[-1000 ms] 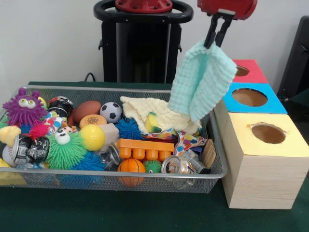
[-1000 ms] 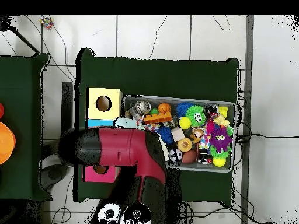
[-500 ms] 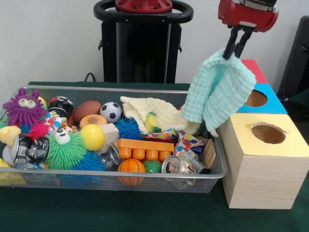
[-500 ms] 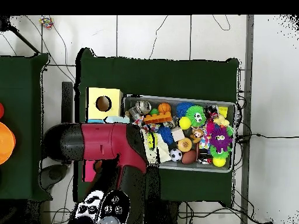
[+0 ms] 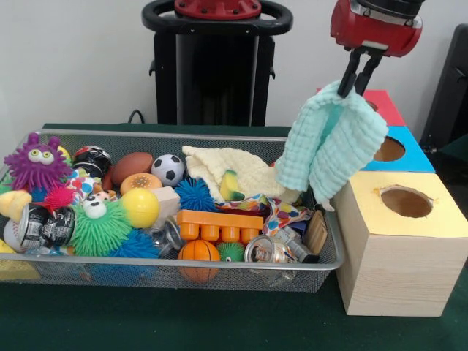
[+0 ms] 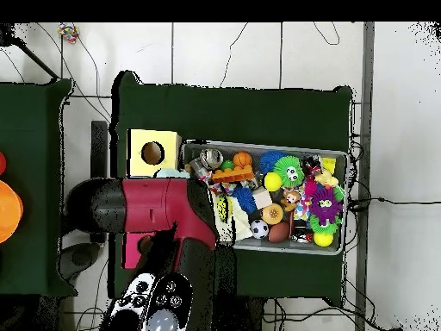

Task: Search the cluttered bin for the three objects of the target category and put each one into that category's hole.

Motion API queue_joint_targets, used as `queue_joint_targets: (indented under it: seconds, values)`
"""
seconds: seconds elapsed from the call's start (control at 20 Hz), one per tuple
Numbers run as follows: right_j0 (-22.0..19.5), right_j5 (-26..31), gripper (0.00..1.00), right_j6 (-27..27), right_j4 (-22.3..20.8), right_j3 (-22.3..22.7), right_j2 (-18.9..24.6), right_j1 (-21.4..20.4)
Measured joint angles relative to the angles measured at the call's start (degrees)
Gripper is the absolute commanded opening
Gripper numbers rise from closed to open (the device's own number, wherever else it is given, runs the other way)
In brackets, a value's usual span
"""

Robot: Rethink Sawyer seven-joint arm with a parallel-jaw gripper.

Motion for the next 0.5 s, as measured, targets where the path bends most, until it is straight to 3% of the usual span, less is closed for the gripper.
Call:
queue_joint_targets:
  seconds: [0.5]
  values:
    - [2.4,0.0,0.0,0.2,1.3,-0.5,-1.1,0.6]
